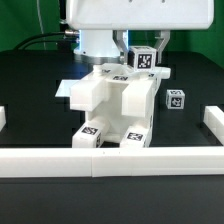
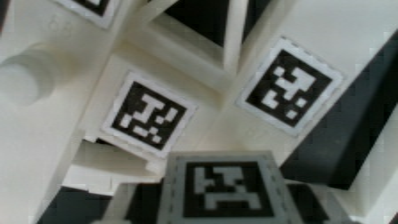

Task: Assemble chair

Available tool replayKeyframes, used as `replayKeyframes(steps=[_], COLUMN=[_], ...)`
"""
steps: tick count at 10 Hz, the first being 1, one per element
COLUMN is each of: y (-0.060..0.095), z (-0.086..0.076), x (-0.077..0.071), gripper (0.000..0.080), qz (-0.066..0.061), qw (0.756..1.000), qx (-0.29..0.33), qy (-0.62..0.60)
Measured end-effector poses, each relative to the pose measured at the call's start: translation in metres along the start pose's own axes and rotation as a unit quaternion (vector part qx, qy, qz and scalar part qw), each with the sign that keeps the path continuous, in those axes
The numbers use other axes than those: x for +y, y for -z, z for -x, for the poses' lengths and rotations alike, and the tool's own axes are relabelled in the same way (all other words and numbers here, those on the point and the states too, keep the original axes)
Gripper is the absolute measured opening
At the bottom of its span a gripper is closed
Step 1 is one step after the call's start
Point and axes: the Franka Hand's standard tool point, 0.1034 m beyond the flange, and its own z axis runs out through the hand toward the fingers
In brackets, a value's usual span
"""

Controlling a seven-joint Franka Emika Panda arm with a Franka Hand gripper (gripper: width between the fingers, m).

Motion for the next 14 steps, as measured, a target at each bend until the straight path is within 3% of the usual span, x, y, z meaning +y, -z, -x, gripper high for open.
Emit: replayKeyframes(steps=[7,14], y=[-0.0006,-0.0089], z=[0.0005,-0.0004], x=[-0.0040,-0.0038], gripper=[0.0266,0.0266], qz=[-0.006,0.001], qw=[1.000,1.000], qx=[-0.007,0.000], qy=[-0.015,-0.013])
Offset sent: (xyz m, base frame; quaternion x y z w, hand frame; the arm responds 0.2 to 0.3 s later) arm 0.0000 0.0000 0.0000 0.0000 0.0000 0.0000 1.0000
